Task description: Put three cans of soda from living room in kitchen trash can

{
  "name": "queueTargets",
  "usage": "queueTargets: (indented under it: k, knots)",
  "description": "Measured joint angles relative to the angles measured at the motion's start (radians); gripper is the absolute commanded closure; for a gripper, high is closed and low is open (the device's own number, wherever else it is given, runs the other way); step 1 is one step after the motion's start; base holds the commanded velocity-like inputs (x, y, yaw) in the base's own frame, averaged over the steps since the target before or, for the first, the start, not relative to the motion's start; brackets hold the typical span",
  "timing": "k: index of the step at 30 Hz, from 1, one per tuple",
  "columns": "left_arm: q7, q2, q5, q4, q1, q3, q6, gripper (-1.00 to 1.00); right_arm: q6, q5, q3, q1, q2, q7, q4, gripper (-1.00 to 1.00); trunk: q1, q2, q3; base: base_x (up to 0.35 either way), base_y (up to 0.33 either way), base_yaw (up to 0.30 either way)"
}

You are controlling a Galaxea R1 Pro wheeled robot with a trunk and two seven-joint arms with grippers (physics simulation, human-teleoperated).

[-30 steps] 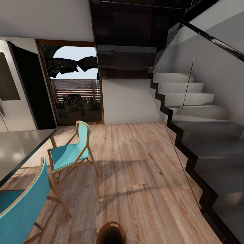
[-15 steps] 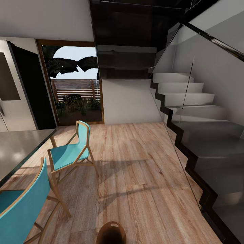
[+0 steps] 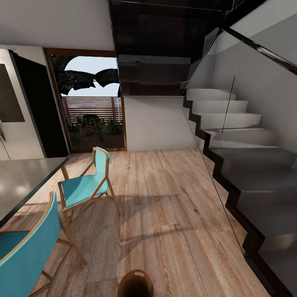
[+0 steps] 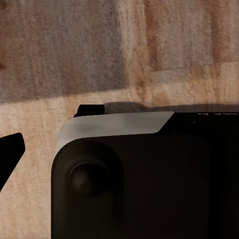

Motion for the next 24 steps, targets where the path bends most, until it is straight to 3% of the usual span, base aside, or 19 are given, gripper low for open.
queueTargets:
  k: [24]
  knots:
    - [0.0,0.0,0.0,0.0,0.0,0.0,0.0,-1.0,0.0,0.0,0.0,0.0,0.0,0.0,0.0,-1.0,0.0,0.0,0.0,0.0,0.0,0.0]
